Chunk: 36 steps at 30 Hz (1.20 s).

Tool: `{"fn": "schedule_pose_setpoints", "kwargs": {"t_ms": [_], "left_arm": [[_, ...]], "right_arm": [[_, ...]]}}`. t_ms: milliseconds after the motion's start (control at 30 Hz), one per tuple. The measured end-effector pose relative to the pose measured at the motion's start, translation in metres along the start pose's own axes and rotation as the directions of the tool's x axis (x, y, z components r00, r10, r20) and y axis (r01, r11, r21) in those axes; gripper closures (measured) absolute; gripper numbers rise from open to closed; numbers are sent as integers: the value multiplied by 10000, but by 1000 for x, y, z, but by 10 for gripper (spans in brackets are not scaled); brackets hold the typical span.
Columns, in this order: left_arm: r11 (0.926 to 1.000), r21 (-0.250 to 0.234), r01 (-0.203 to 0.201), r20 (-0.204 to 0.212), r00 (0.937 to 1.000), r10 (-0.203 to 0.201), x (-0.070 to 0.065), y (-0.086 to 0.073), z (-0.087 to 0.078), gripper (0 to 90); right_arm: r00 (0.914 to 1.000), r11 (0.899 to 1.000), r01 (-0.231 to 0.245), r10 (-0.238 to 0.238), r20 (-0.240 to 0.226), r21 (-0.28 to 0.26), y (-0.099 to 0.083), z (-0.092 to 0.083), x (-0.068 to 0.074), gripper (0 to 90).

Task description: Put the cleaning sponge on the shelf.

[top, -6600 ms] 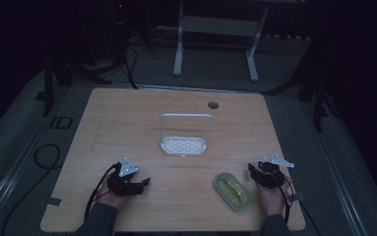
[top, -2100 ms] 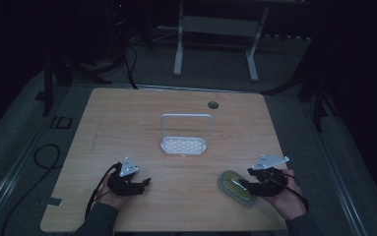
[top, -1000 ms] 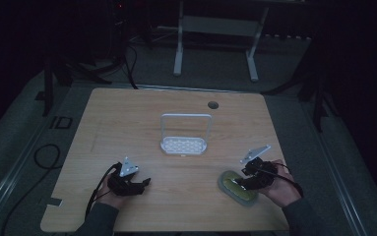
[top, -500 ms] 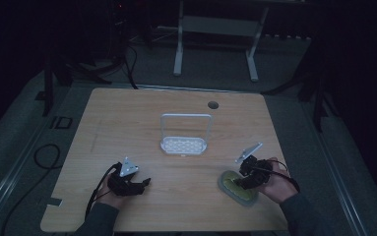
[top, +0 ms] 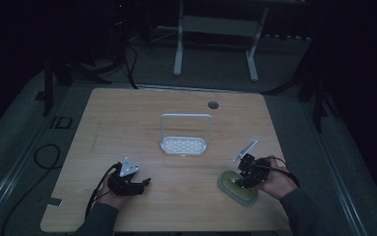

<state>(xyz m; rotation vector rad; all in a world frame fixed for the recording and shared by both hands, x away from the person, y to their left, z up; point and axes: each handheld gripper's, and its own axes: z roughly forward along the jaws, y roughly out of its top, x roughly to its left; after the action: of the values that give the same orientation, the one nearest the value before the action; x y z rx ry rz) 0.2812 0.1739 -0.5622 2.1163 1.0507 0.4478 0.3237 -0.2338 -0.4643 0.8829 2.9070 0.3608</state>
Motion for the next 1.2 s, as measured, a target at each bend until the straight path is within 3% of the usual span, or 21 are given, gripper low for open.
{"fn": "schedule_pose_setpoints", "kwargs": {"t_ms": [567, 1200], "left_arm": [[10000, 5, -5, -2, 10000, 5, 0, 0, 0, 313], [10000, 5, -3, -2, 10000, 3, 0, 0, 0, 312]], "right_arm": [[9994, 9974, 19, 7, -355, 722, 5, 5, -3, 603], [9978, 9868, 128, -21, -665, 1613, 15, 9, -8, 661]]}}
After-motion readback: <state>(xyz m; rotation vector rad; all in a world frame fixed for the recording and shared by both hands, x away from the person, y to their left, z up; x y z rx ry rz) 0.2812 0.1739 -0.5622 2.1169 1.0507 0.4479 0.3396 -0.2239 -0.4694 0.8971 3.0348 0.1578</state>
